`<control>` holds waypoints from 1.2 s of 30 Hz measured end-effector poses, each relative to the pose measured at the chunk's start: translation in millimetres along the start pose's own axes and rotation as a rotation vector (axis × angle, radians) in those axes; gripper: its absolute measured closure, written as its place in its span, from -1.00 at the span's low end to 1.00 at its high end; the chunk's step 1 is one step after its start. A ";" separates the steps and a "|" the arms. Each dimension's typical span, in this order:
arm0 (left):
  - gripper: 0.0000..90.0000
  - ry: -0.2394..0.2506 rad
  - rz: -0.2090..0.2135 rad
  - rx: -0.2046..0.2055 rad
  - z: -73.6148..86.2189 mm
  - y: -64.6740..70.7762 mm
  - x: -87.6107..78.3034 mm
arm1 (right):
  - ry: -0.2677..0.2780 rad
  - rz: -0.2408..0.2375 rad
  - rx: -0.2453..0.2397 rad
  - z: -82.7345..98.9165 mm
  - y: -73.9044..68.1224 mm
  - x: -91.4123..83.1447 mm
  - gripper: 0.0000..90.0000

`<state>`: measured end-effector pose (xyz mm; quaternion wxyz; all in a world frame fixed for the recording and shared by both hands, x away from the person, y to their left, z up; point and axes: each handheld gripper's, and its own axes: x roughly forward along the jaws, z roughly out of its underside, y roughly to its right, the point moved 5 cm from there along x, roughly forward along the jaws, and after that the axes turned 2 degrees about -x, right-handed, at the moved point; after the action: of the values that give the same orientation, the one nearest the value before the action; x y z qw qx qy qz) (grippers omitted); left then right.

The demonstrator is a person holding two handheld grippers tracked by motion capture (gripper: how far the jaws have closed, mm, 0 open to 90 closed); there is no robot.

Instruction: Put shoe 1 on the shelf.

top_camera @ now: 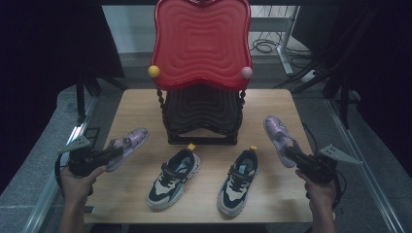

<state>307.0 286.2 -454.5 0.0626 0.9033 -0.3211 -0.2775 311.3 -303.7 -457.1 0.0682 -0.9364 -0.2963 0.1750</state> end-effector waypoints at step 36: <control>0.92 0.061 0.062 0.026 -27.8 27.7 27.3 | -0.023 -0.120 -0.066 -13.6 -46.5 38.9 0.94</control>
<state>324.4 245.9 -435.7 0.0694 0.9017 -0.3505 -0.2436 321.3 -243.6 -444.9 0.0444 -0.9166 -0.3583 0.1716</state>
